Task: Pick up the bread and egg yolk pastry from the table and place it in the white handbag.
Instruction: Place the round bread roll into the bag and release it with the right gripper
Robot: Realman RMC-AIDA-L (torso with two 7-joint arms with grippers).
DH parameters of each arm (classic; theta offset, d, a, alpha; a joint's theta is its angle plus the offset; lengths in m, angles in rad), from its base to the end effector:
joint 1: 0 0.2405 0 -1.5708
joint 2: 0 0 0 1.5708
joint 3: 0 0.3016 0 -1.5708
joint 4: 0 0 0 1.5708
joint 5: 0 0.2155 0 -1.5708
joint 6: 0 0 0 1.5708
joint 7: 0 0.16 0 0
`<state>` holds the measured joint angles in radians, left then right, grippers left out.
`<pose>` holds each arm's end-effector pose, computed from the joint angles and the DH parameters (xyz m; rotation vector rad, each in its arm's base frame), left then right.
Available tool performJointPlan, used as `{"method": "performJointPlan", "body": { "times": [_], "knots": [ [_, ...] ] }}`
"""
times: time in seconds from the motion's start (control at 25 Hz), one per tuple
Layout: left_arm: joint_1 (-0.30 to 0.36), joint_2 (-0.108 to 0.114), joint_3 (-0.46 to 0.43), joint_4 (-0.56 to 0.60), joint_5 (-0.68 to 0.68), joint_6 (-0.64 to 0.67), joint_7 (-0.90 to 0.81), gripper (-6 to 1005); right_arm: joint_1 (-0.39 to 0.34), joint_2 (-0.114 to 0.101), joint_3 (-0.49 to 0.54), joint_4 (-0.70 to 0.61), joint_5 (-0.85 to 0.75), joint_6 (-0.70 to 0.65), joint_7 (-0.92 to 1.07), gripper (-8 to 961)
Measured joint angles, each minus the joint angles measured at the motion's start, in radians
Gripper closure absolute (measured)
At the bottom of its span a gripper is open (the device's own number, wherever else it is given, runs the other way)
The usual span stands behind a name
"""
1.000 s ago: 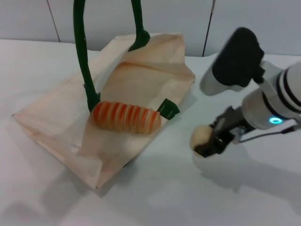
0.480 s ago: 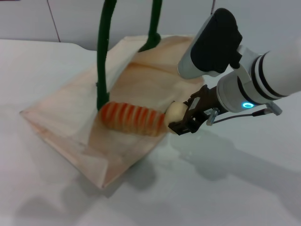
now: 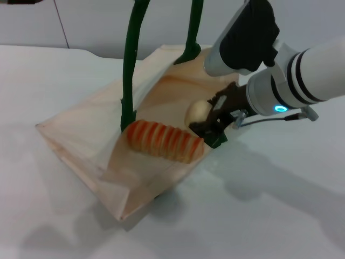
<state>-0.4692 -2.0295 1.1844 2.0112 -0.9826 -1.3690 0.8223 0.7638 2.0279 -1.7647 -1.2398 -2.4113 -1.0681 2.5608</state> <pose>-0.0793 0.3664 0.0987 -2.3964 -0.0704 -0.3392 0.1246 0.4242 -0.1025 -2.6858 0.3618 -0.2334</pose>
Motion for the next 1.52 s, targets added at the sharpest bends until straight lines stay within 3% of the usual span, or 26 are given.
{"method": "performJointPlan", "body": {
  "times": [0.8,1.04,1.52],
  "knots": [
    [0.0,0.0,0.026,0.006,-0.002,0.005,-0.001,839,0.004,0.004,-0.043,0.025,0.023,0.162,0.005,359],
    [-0.001,0.0,0.029,0.006,-0.002,0.007,-0.001,837,0.041,0.003,-0.043,0.089,0.027,0.18,0.023,369],
    [0.01,0.0,0.021,0.006,0.014,0.007,0.0,834,0.042,-0.001,-0.032,0.105,0.049,0.131,0.025,69]
  ]
}}
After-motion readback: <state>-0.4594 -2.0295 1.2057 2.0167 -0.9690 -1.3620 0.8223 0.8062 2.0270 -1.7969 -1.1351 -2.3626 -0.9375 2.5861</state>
